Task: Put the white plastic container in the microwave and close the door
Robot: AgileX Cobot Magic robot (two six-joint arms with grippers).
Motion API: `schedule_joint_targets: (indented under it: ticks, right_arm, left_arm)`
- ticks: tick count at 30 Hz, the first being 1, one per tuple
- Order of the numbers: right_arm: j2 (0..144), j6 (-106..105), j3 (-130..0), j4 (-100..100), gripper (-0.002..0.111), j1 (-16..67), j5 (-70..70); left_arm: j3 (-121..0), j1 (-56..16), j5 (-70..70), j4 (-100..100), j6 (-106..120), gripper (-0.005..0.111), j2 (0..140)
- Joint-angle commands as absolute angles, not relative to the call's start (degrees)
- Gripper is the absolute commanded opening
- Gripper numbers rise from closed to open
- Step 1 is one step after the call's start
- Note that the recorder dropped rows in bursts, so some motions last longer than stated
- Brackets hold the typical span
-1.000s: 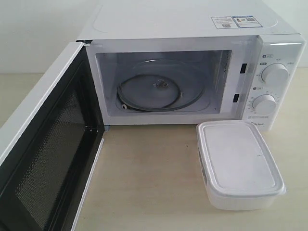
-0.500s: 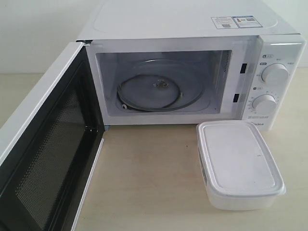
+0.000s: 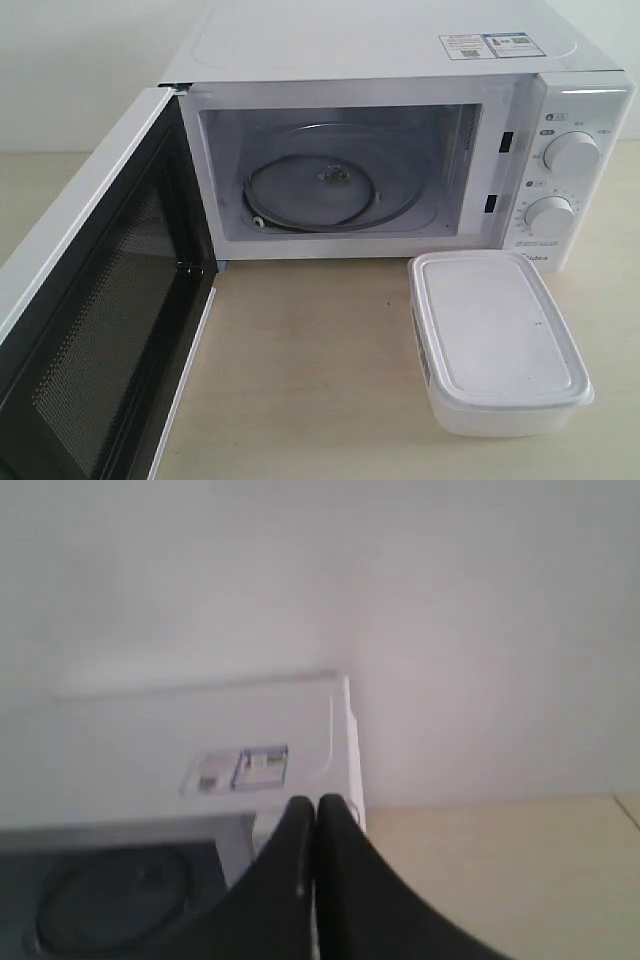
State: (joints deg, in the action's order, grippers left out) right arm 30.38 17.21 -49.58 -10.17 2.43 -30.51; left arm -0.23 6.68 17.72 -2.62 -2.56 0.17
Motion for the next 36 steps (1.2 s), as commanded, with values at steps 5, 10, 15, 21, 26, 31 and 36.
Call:
schedule_joint_targets:
  ticks: [5, 10, 15, 21, 26, 31, 36]
  right_arm:
    - [55.7, -17.8, -52.1, 22.2, 0.0, 2.4, -52.1]
    - [65.1, -26.0, -52.1, 29.1, 0.0, 1.8, -55.8]
    - [69.4, -35.6, -52.3, 40.9, 0.0, -2.6, -60.3]
    - [72.5, -41.0, -55.2, 50.7, 0.0, -9.9, -70.0]
    - [73.8, -40.8, -56.7, 54.3, 0.0, -17.5, -70.0]
    - [77.0, -41.5, -56.7, 53.0, 0.0, -19.5, -70.0]
    - [82.5, -42.4, -56.7, 51.6, 0.0, -19.5, -70.0]
  left_arm:
    - [0.0, 6.6, 17.6, -2.4, -3.1, 0.004, 0.0]
    - [0.0, 6.6, 17.6, -2.4, -3.1, 0.004, 0.0]
    - [0.0, 6.6, 17.6, -2.4, -3.1, 0.004, 0.0]
    - [0.0, 6.6, 17.6, -2.4, -3.1, 0.004, 0.0]
    - [0.0, 6.6, 17.6, -2.4, -3.1, 0.004, 0.0]
    - [0.0, 6.6, 17.6, -2.4, -3.1, 0.004, 0.0]
    - [0.0, 6.6, 17.6, -2.4, -3.1, 0.004, 0.0]
